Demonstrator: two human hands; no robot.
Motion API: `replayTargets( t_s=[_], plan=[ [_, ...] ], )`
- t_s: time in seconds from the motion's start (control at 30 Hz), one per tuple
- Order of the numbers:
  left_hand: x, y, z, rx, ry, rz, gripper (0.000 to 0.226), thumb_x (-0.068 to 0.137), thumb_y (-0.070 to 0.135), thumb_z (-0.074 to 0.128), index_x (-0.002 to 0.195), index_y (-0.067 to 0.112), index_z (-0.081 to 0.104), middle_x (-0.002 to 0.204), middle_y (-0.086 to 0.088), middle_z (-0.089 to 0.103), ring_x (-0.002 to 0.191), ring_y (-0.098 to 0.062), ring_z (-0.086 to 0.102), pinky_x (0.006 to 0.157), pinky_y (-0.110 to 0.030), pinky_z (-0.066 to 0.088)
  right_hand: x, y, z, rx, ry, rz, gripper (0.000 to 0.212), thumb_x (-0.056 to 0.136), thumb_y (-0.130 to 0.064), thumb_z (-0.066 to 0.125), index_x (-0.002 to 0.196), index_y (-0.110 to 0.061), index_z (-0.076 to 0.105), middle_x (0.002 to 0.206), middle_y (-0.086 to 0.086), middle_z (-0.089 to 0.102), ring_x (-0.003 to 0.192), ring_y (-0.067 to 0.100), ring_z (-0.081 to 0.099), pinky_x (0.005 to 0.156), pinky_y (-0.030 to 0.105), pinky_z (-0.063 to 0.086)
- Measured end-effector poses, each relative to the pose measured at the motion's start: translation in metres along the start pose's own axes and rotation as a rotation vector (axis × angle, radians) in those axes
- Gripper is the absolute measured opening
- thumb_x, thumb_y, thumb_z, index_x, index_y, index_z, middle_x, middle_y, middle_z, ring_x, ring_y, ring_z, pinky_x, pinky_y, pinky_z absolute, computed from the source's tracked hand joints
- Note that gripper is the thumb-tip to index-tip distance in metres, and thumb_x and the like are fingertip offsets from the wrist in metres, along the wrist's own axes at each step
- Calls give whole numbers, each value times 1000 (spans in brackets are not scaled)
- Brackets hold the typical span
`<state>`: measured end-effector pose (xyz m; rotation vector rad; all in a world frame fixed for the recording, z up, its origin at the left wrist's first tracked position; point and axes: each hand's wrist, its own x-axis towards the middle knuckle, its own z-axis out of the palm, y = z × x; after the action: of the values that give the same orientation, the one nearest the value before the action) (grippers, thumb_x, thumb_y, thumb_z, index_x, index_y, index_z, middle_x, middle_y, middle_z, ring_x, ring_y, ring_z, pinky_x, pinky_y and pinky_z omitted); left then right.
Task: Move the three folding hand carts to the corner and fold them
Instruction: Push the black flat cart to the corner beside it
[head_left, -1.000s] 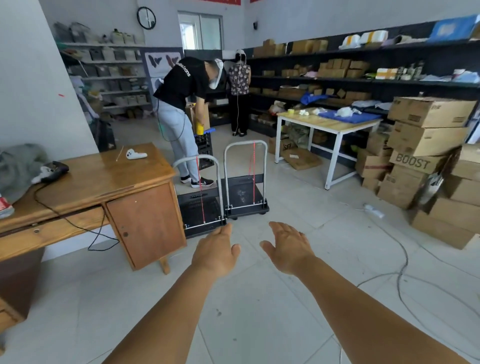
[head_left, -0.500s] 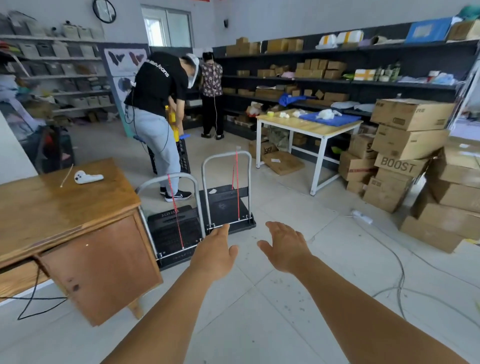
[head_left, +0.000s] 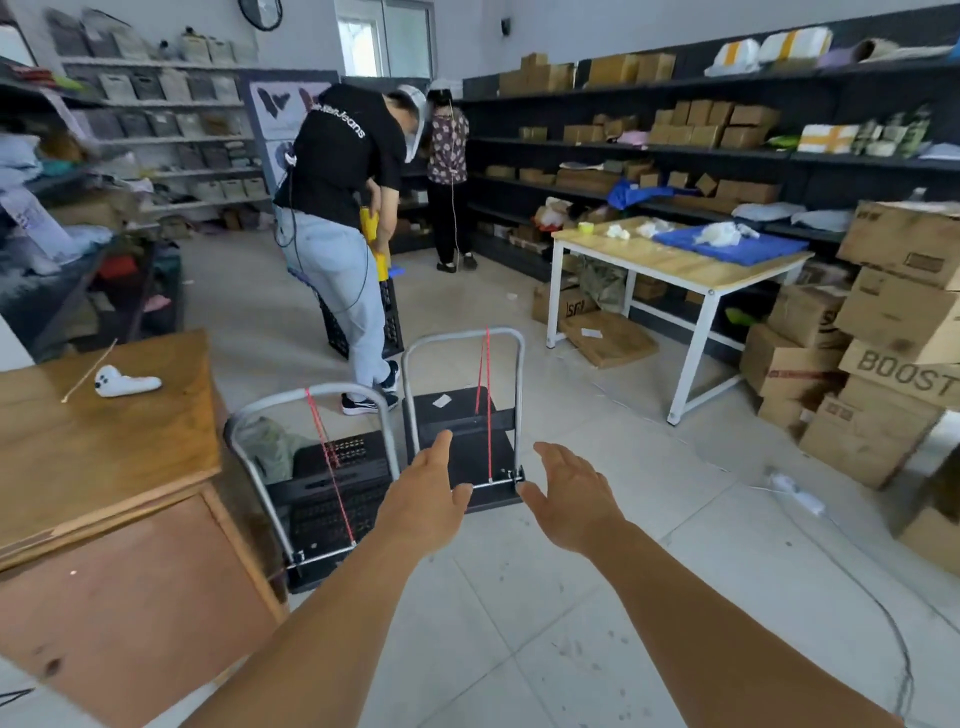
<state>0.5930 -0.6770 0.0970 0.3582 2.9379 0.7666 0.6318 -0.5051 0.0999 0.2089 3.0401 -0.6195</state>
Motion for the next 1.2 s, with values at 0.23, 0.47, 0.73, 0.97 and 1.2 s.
replayTargets(
  t_s=[0.23, 0.47, 0.73, 0.97, 1.2],
  plan=[
    [110, 22, 9, 1, 30, -49, 71, 95, 32, 51, 152, 19, 10, 148, -13, 35, 132, -30, 42, 106, -46, 40, 110, 33, -27, 10, -21, -61, 60, 99, -42, 38, 151, -18, 18, 158, 2, 22, 145, 22, 21, 118, 39, 19],
    [219, 28, 23, 49, 37, -47, 68, 96, 32, 48, 151, 19, 10, 152, -11, 31, 134, -29, 39, 107, -45, 38, 215, 56, -33, -1, -52, -75, 60, 100, -42, 37, 151, -19, 16, 159, 2, 21, 146, 23, 21, 118, 40, 20],
    [364, 19, 26, 27, 61, -52, 64, 96, 31, 49, 150, 16, 16, 153, -8, 30, 138, -26, 34, 107, -41, 35, 359, 67, -38, -21, -68, -67, 61, 99, -43, 38, 151, -20, 16, 158, 2, 23, 145, 23, 23, 117, 39, 21],
    [468, 0, 23, 50, 39, -145, 67, 97, 32, 47, 151, 15, 12, 156, -10, 25, 141, -30, 28, 113, -44, 30, 462, 77, -35, -30, -110, -57, 63, 98, -45, 39, 151, -20, 15, 158, 2, 24, 144, 24, 26, 116, 40, 24],
    [537, -24, 39, 147, -8, -215, 70, 97, 38, 44, 152, 17, 8, 159, -6, 16, 145, -25, 21, 116, -45, 25, 552, 75, -17, -46, -180, -163, 64, 98, -43, 40, 151, -19, 15, 158, 2, 22, 145, 23, 22, 117, 39, 21]
  ],
)
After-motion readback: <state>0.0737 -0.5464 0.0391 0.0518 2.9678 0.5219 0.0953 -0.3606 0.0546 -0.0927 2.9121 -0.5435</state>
